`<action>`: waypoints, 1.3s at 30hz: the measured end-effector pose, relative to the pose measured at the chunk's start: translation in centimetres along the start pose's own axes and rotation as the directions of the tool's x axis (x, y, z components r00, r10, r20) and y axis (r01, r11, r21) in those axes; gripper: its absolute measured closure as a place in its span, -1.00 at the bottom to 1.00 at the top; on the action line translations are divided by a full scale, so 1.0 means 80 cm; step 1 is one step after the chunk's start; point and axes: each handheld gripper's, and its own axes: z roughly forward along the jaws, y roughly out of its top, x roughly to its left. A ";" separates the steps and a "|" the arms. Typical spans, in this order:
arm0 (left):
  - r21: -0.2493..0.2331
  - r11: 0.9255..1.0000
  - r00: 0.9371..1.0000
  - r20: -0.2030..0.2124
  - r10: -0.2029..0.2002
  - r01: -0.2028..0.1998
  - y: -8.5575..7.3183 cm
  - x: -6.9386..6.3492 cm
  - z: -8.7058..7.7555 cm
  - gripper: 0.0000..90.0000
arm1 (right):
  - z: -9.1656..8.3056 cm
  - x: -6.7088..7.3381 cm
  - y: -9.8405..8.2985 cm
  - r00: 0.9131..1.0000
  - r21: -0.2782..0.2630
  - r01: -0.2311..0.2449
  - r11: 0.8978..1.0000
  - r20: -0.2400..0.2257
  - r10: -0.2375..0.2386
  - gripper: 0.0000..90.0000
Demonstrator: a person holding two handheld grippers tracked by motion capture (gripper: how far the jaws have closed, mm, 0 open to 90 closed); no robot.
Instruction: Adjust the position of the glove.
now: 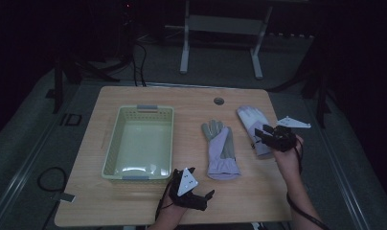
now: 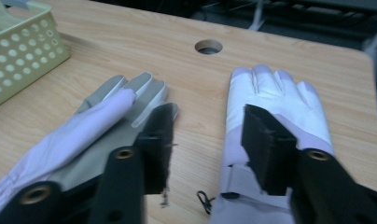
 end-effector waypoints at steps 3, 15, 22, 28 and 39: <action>0.000 1.000 1.000 0.000 0.000 0.000 0.000 0.000 0.000 -1.00 | 0.002 -0.020 0.002 1.000 0.018 -0.021 1.000 0.007 0.021 0.20; 0.000 1.000 1.000 0.001 -0.001 0.001 0.000 0.000 0.000 -1.00 | 0.039 -0.087 -0.006 0.996 0.066 -0.087 0.994 -0.001 0.087 0.05; 0.000 1.000 1.000 0.003 -0.007 0.007 0.000 0.001 0.000 -1.00 | 0.069 -0.099 -0.010 0.996 0.101 -0.087 0.991 -0.007 0.088 -0.03; 0.000 1.000 1.000 0.003 -0.006 0.006 0.000 0.001 0.000 -1.00 | 0.088 -0.103 -0.028 0.994 0.144 -0.102 0.984 -0.010 0.105 -0.01; 0.000 1.000 1.000 0.006 -0.006 0.006 0.000 0.001 0.000 -1.00 | 0.100 -0.105 -0.045 0.989 0.172 -0.139 0.975 -0.021 0.145 0.33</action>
